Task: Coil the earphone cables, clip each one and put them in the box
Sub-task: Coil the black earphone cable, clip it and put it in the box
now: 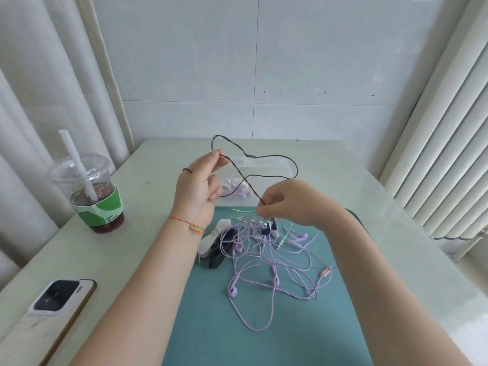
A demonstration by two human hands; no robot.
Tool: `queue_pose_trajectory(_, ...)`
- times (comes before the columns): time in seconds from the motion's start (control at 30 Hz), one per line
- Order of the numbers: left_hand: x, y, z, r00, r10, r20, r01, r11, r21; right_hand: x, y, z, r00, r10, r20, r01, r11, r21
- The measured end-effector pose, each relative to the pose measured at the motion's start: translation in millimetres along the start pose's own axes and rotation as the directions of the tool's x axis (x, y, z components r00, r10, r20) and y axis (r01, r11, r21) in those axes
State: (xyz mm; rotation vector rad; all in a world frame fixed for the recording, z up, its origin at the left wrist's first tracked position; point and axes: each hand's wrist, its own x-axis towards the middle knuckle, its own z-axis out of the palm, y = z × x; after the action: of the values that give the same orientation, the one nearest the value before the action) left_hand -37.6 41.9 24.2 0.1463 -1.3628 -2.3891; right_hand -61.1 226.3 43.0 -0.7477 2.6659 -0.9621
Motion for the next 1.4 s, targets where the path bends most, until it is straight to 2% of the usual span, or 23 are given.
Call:
queue_pose_trajectory(0.07,3,-1,-2,1.000,-0.018,-0.011,0.018,1.000,0.014,-1,1,-2,0.998,0.000,-0.058,0.003,0.999,0.040)
queue_pose_trajectory(0.13,1,-3,-1,0.997,-0.076,0.032,0.071,0.989,0.129,0,0,-3,0.990,-0.018,-0.136,0.036,0.991,0.131)
queue_pose_trajectory(0.23,-7,-9,5,0.960,-0.194,0.201,0.122,0.938,0.325,1,-2,-3,0.977,-0.033,-0.210,0.085,0.966,0.243)
queue_pose_trajectory(0.33,-13,-13,8,0.908,-0.242,0.341,0.068,0.890,0.452,1,-5,-4,0.948,-0.024,-0.316,0.145,0.920,0.364)
queue_pose_trajectory(0.4,-16,-14,9,0.887,-0.262,0.379,0.045,0.867,0.496,3,-6,-6,0.935,-0.003,-0.353,0.173,0.876,0.450)
queue_pose_trajectory(0.57,-16,-17,9,0.849,-0.352,0.393,0.067,0.810,0.582,6,-3,-6,0.882,0.047,-0.470,0.208,0.855,0.476)
queue_pose_trajectory(0.63,-13,-19,7,0.874,-0.362,0.323,0.112,0.798,0.592,6,-5,-8,0.859,0.071,-0.506,0.250,0.805,0.538)
queue_pose_trajectory(0.7,-8,-21,3,0.904,-0.362,0.229,0.162,0.783,0.600,5,-7,-9,0.860,0.105,-0.499,0.233,0.790,0.567)
queue_pose_trajectory(0.77,-3,-21,-2,0.913,-0.370,0.172,0.214,0.793,0.571,6,-6,-10,0.881,0.147,-0.450,0.141,0.826,0.546)
queue_pose_trajectory(0.9,1,-14,-3,0.868,-0.455,0.201,0.349,0.845,0.405,6,1,-9,0.934,0.224,-0.277,-0.065,0.873,0.484)
queue_pose_trajectory(1.0,3,-7,-3,0.883,-0.434,0.176,0.356,0.867,0.350,3,3,-10,0.949,0.238,-0.205,-0.127,0.888,0.441)
queue_pose_trajectory(1.03,4,-6,-4,0.895,-0.417,0.157,0.347,0.874,0.341,2,2,-12,0.950,0.232,-0.210,-0.127,0.899,0.418)
queue_pose_trajectory(1.1,7,-4,-7,0.925,-0.369,0.096,0.317,0.884,0.344,2,4,-17,0.923,0.212,-0.319,-0.102,0.939,0.330)
queue_pose_trajectory(1.17,9,-3,-12,0.948,-0.316,0.032,0.283,0.886,0.368,4,9,-22,0.851,0.205,-0.484,-0.111,0.970,0.216)
queue_pose_trajectory(1.23,10,-2,-17,0.951,-0.310,0.015,0.276,0.866,0.416,5,14,-23,0.795,0.220,-0.566,-0.199,0.975,0.099)
queue_pose_trajectory(1.33,9,0,-17,0.920,-0.385,0.079,0.283,0.788,0.547,4,17,-18,0.837,0.260,-0.481,-0.345,0.934,-0.095)
queue_pose_trajectory(1.4,4,1,-14,0.892,-0.426,0.152,0.237,0.727,0.645,4,17,-13,0.877,0.243,-0.414,-0.349,0.915,-0.201)
